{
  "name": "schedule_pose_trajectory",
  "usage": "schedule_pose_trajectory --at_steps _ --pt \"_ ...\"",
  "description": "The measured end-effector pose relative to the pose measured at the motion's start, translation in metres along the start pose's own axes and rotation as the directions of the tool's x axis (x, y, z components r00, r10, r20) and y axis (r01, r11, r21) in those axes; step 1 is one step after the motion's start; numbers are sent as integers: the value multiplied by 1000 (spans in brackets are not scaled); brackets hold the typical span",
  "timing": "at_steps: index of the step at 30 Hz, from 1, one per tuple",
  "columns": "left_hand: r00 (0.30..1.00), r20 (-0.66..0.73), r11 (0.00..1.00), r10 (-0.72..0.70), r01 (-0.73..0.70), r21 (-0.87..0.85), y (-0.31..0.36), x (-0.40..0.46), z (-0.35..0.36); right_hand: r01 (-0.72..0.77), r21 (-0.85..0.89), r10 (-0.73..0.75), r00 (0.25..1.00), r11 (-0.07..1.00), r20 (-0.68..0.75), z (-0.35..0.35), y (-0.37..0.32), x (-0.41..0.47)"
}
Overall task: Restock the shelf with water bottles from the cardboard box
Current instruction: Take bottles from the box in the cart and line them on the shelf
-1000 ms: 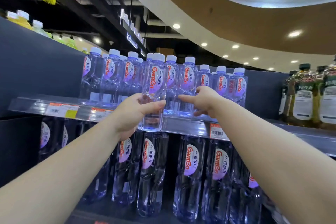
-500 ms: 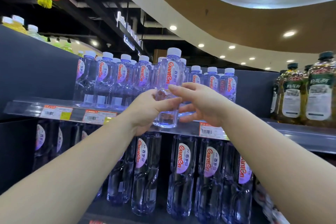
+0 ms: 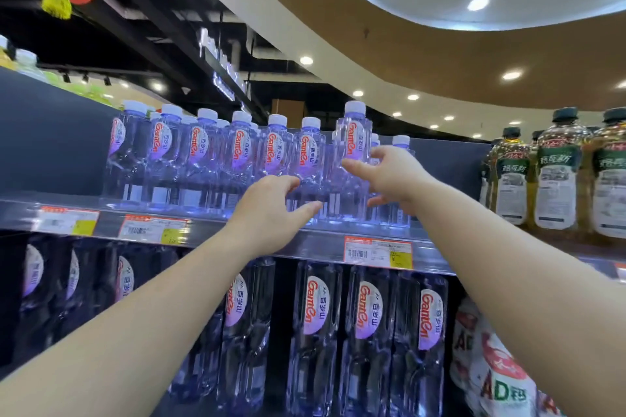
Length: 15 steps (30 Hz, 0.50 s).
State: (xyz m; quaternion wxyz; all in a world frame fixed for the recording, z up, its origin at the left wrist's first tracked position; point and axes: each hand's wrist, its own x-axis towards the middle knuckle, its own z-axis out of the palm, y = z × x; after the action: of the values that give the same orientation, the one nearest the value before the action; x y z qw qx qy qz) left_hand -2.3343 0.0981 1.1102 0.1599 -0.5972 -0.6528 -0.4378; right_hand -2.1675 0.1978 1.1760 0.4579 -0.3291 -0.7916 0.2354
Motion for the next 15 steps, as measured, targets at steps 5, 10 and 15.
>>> schedule_pose_trajectory --at_steps 5,10,15 --pt "1000 12 994 8 -9 105 -14 -4 4 -58 -36 57 998 998 -14 21 14 12" --pt "999 20 974 30 -34 223 -23 -8 6 -78 -4 78 996 997 53 24 24 16" --pt "996 52 945 76 -89 314 -20 -9 14 -86 12 85 994 996 74 26 31 17"
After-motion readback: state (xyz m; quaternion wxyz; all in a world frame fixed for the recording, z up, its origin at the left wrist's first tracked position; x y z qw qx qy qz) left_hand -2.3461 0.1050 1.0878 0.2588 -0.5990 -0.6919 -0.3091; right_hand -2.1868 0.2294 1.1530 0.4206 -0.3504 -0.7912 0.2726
